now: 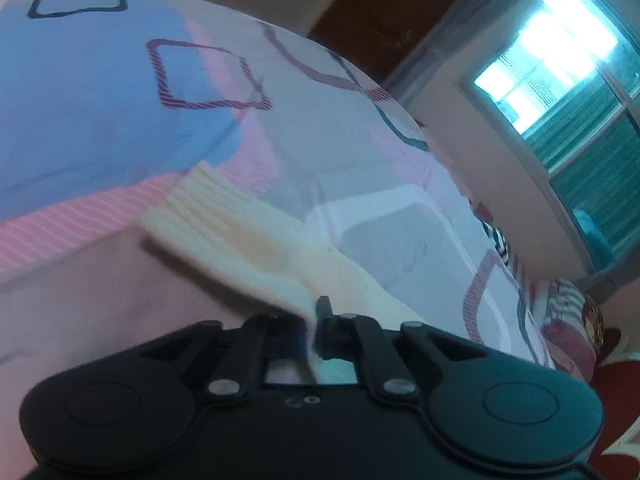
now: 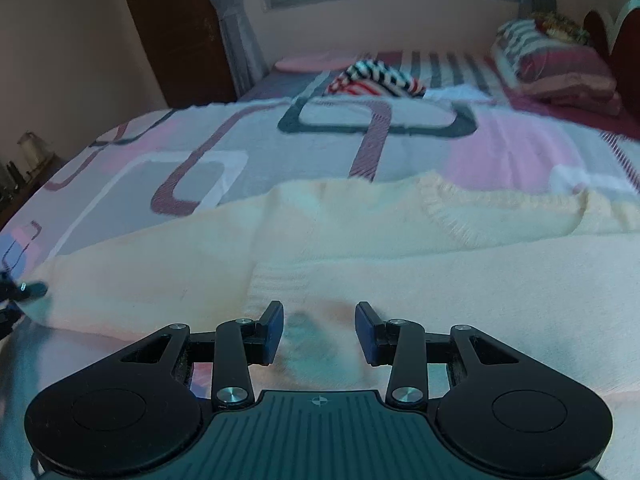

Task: Fold small clothes
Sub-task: 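Grasp the other sleeve cuff with the left tool and fold it across, then open the left tool to release the sleeve on the sweater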

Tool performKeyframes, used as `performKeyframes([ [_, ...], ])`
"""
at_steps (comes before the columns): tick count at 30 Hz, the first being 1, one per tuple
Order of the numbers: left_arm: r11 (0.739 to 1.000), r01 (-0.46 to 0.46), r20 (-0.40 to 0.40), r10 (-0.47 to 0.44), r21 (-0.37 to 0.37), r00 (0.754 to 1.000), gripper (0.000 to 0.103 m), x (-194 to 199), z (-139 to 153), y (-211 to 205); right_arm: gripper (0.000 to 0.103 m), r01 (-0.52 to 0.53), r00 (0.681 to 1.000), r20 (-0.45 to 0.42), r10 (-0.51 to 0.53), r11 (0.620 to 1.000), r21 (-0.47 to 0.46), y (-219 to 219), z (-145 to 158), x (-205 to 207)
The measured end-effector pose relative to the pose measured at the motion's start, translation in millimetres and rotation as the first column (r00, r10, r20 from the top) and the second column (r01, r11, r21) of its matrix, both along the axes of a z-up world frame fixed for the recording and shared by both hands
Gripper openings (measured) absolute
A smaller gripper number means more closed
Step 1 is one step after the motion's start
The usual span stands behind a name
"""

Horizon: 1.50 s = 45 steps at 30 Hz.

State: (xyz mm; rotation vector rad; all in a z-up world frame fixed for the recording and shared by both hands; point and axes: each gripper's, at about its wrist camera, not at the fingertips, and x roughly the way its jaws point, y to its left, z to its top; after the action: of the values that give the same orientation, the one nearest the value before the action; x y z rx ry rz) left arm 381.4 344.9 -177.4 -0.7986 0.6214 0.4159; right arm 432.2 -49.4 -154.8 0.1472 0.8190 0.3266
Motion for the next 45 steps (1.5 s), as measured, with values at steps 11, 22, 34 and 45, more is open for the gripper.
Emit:
performKeyframes([
  [11,0.884,0.375,0.106,-0.416,0.278,0.903,0.003,23,96,-112,0.040,0.056,0.998,0.000,-0.056,0.992,0.112,-35,4,-5],
  [22,0.548,0.757,0.009,-0.812,0.356,0.583,0.003,49,76,-337,0.046,0.252,0.967,-0.009,-0.253,0.958,0.136,-149,21,-43],
  [34,0.436,0.809,-0.100,-0.854,0.394,0.510,0.086,16,64,-365,0.060,0.306,0.951,-0.019,-0.307,0.940,0.152,-190,22,-76],
  [45,0.604,0.668,-0.164,-0.676,0.434,0.718,0.087,4,67,-257,0.060,0.041,0.997,0.066,-0.041,0.999,0.003,-95,21,-74],
])
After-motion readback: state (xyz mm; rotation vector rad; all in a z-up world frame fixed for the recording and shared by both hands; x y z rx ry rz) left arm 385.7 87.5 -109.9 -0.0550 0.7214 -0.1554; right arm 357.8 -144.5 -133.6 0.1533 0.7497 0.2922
